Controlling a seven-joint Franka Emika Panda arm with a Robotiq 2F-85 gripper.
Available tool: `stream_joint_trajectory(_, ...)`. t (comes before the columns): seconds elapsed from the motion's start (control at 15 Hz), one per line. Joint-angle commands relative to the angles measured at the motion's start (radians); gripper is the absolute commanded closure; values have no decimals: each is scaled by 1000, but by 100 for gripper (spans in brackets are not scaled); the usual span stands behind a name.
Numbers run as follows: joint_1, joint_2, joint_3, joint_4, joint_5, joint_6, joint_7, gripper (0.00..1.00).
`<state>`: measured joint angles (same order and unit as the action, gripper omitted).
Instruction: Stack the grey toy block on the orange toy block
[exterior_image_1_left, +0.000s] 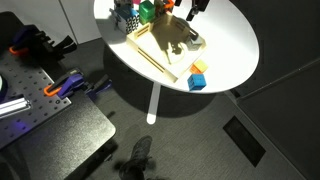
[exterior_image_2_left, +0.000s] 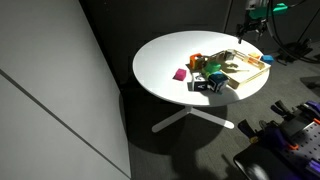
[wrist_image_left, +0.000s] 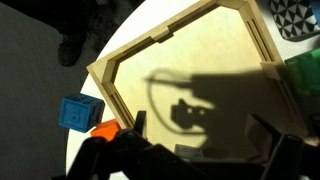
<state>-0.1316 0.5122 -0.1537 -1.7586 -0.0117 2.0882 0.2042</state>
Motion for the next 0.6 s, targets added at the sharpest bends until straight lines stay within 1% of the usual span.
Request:
stream_joint_trajectory(0.0,-10,95,-7,109,24,19,48,0)
stream_joint_trajectory(0.53,-32,259,-16,278,41,76,64,0)
